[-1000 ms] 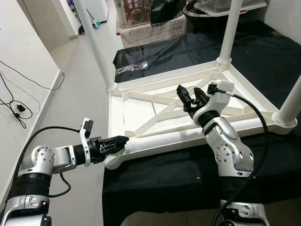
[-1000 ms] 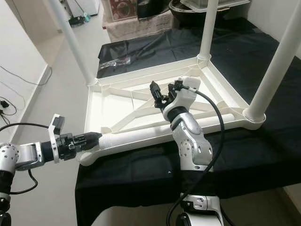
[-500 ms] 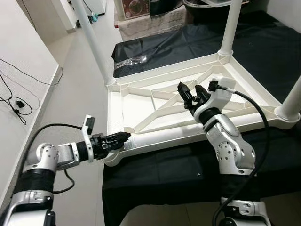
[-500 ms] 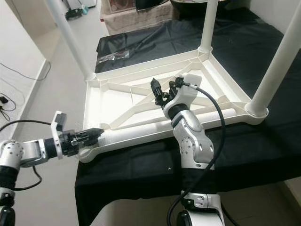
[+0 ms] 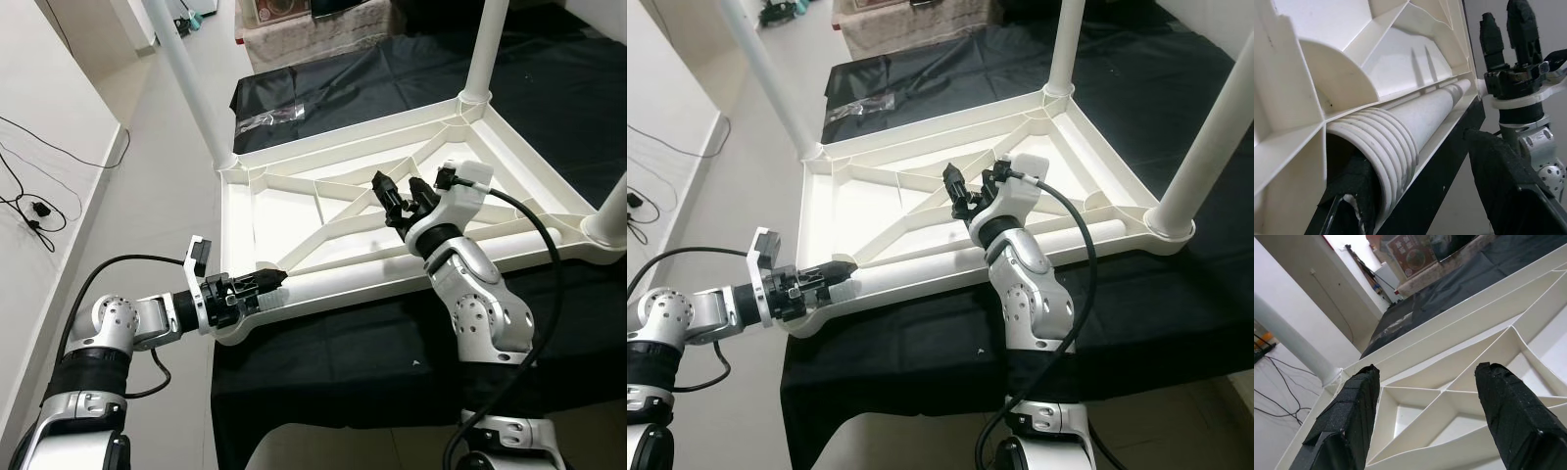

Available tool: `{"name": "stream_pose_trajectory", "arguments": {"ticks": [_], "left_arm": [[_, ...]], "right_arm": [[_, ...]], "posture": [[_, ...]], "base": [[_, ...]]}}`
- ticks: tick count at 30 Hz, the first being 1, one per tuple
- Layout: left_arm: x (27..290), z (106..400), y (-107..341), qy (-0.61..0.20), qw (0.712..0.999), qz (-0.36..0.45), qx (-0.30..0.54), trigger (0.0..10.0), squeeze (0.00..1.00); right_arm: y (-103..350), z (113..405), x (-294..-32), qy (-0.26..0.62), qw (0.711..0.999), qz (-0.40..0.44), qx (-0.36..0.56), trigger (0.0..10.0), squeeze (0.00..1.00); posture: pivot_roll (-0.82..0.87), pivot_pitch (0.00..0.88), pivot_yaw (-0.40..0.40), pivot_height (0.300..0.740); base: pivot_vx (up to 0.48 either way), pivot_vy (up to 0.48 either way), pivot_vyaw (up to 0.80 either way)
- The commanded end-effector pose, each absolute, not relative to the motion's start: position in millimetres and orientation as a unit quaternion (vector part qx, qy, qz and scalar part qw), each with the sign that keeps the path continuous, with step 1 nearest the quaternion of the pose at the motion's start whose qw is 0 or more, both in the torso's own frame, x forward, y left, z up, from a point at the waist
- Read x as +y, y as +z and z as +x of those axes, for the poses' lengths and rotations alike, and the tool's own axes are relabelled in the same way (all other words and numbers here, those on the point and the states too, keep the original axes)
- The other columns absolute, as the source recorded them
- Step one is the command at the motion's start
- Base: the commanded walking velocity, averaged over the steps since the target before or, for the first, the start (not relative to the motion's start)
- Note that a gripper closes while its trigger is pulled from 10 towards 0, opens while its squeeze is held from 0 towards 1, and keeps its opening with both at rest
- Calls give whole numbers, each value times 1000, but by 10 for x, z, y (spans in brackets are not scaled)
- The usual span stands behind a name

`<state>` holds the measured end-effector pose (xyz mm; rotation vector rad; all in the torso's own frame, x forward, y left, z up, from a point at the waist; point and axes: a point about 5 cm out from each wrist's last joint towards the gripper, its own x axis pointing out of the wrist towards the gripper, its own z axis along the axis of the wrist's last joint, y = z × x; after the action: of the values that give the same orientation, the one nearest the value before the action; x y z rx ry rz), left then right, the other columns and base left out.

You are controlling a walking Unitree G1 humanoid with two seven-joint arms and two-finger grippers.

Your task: Building children table

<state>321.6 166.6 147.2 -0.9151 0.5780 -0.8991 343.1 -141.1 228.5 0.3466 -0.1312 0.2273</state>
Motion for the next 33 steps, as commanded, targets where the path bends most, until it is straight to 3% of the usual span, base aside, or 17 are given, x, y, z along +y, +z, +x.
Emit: {"name": "stream_pose_trajectory", "arguments": {"ticks": [1,8,9,10,13,14,15,16,18,19,33], "left_arm": [[1704,3189,1484,-418,755,-438,252,10000,0],[1689,3142,1578,-446,741,-447,228,10000,0],[1692,3133,1609,-453,738,-449,222,9843,0],[1697,3122,1643,-460,734,-451,215,8353,0],[1701,3114,1665,-465,731,-452,211,8353,0],[1698,3098,1681,-473,727,-451,209,4157,0],[1698,3098,1681,-473,727,-451,209,4157,0],[1692,3083,1686,-479,724,-450,208,1098,0],[1692,3083,1686,-479,724,-450,208,1098,0],[1684,3070,1689,-484,721,-451,207,0,0],[1699,2989,1732,-493,718,-452,190,0,0]], "right_arm": [[2270,3402,-1371,119,975,178,-63,10000,0],[2295,3416,-1378,119,974,179,-67,10000,0],[2311,3423,-1376,120,974,179,-70,10000,0],[2354,3426,-1369,125,972,184,-80,10000,0],[2384,3427,-1364,129,970,188,-88,10000,0],[2438,3419,-1360,134,966,195,-102,10000,0],[2438,3419,-1360,134,966,195,-102,10000,0],[2480,3411,-1355,140,963,201,-114,10000,0],[2480,3411,-1355,140,963,201,-114,10000,0],[2513,3401,-1347,145,960,204,-123,10000,0],[2709,3422,-1339,154,953,209,-156,10000,0]], "posture": [[-63,200,161,740],[-62,195,156,740],[-62,195,156,740],[-61,191,154,740],[-61,191,154,740],[-61,191,154,740],[-61,191,154,740],[-63,183,152,740],[-63,183,152,740],[-63,183,152,740],[-75,154,142,740]], "base": [[0,0,0],[0,0,0],[0,0,0],[0,0,0],[0,0,0],[0,0,0],[0,0,0],[0,0,0],[0,0,0],[0,0,0],[0,0,0]]}}
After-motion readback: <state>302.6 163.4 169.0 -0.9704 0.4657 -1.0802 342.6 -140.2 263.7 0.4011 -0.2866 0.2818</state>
